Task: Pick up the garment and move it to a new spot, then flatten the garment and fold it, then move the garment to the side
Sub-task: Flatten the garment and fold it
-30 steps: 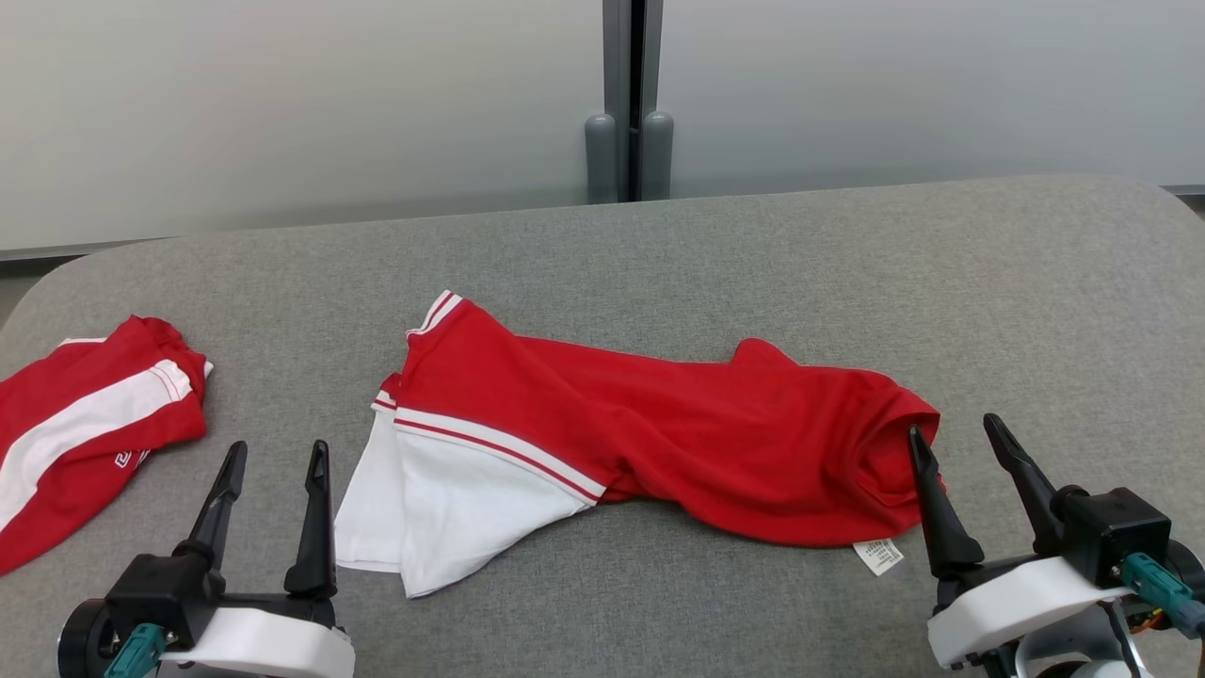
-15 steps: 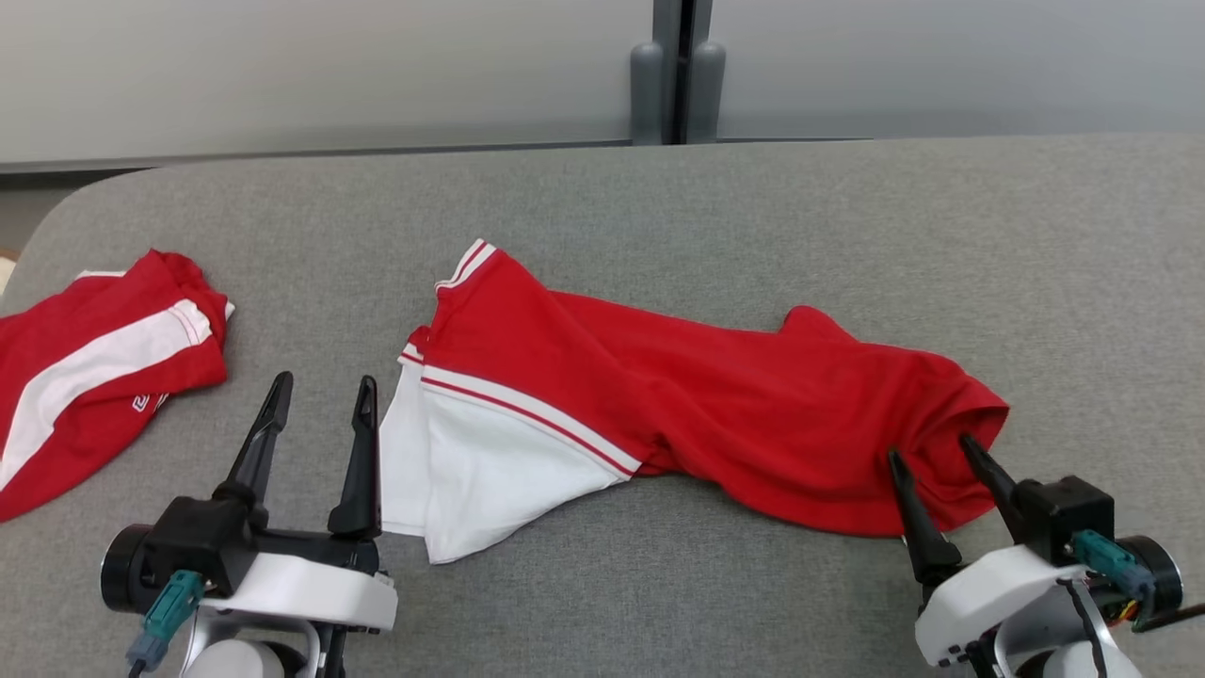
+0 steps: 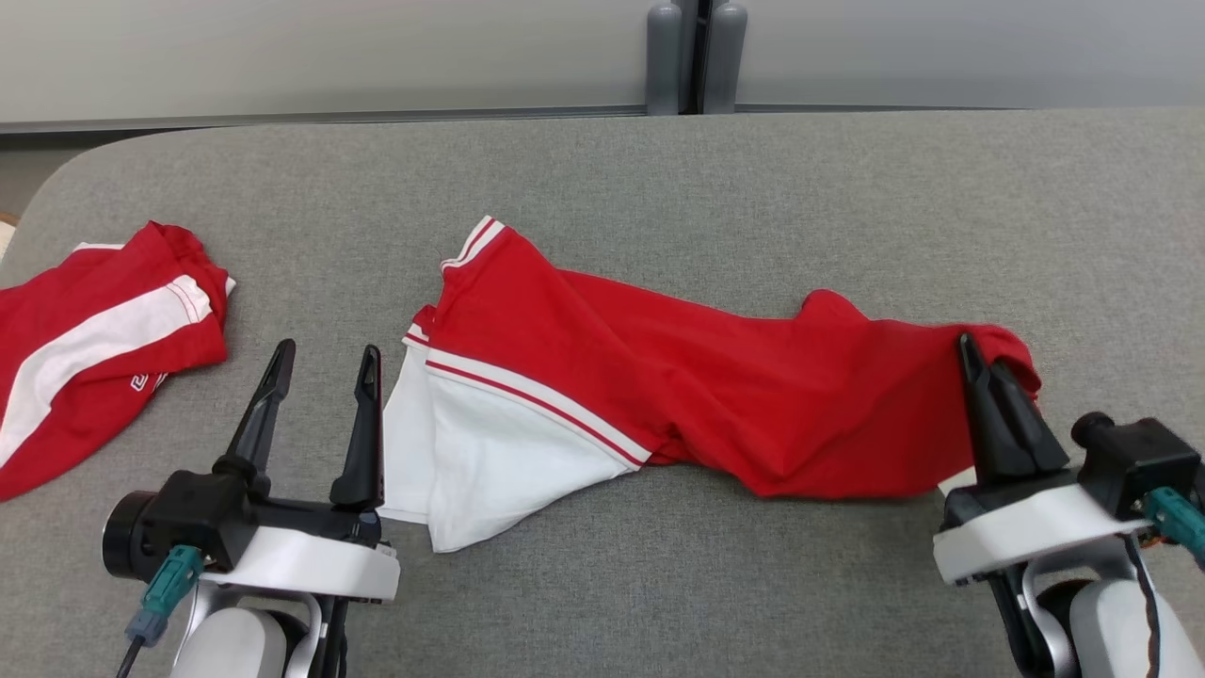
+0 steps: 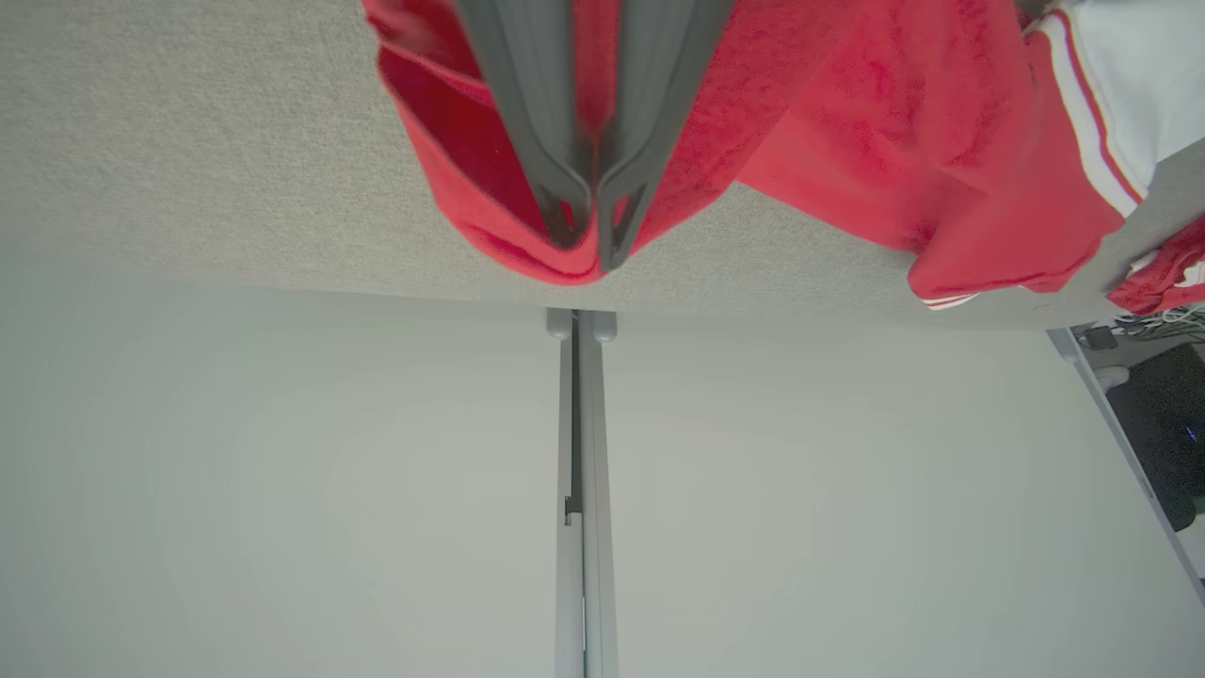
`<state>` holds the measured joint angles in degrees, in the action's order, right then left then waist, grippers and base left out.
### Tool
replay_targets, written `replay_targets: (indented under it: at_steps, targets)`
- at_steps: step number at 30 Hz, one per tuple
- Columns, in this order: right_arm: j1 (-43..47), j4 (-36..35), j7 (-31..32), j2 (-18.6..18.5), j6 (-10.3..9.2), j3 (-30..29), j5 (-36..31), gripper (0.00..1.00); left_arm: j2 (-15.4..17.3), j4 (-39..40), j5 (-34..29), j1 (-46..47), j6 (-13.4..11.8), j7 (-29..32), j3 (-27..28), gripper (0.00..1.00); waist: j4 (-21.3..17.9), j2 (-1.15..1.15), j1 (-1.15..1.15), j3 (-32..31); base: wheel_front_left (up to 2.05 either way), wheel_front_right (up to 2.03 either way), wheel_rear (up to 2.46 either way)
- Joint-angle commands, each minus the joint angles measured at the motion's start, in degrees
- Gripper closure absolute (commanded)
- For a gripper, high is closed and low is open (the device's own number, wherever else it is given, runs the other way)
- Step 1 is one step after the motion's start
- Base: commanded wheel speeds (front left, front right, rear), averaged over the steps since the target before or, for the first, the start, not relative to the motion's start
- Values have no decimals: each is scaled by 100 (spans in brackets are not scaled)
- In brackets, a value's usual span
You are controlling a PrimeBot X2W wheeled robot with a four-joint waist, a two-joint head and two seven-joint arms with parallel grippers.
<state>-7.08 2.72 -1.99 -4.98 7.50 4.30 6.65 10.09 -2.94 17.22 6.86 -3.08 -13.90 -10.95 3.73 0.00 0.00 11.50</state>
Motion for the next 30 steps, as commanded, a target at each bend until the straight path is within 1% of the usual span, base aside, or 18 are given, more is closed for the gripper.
replay_targets:
  at_steps: [1,5,8,12,15,19,23,24,25,28,30]
  targets:
    - [-143,-114,26,-24,-2,-22,40,100,25,9,0,134,23,-33,24,0,-13,0,0,48,0,0,0]
    - [-564,-258,157,-110,-2,-119,47,100,12,49,-11,316,54,-47,-9,0,26,0,0,291,0,0,0]
    - [-984,-101,234,-148,-2,-161,73,100,-7,34,-27,472,100,-66,-42,0,95,0,0,550,0,0,0]
    - [-1615,349,310,-267,-1,-179,70,100,-53,-16,-60,728,161,-89,-102,0,235,0,0,948,0,0,0]
    - [-2027,820,337,-308,-2,-206,58,100,-96,-87,-65,907,219,-102,-135,0,337,0,0,1202,0,0,0]
    - [-2454,1439,256,-260,-1,-251,56,100,-149,-189,-84,1095,296,-123,-136,0,421,0,0,1417,0,0,0]
    - [-2734,1953,87,-259,-2,-259,30,100,-207,-289,-112,1198,345,-133,-112,0,438,0,0,1472,0,0,0]
    - [-2772,2053,43,-268,-2,-254,2,58,-220,-300,-122,1226,352,-131,-96,0,427,0,0,1469,0,0,0]
    - [-2796,2138,-18,-250,-2,-233,22,0,-229,-311,-124,1241,363,-131,-74,0,411,0,0,1451,0,0,0]
    - [-2774,2249,-231,-269,-2,-93,85,0,-244,-365,-162,1205,392,-132,-9,0,351,0,0,1347,0,0,0]
    - [-2654,2183,-412,-290,-2,39,154,0,-242,-411,-169,1133,397,-133,42,0,296,0,0,1245,0,0,0]
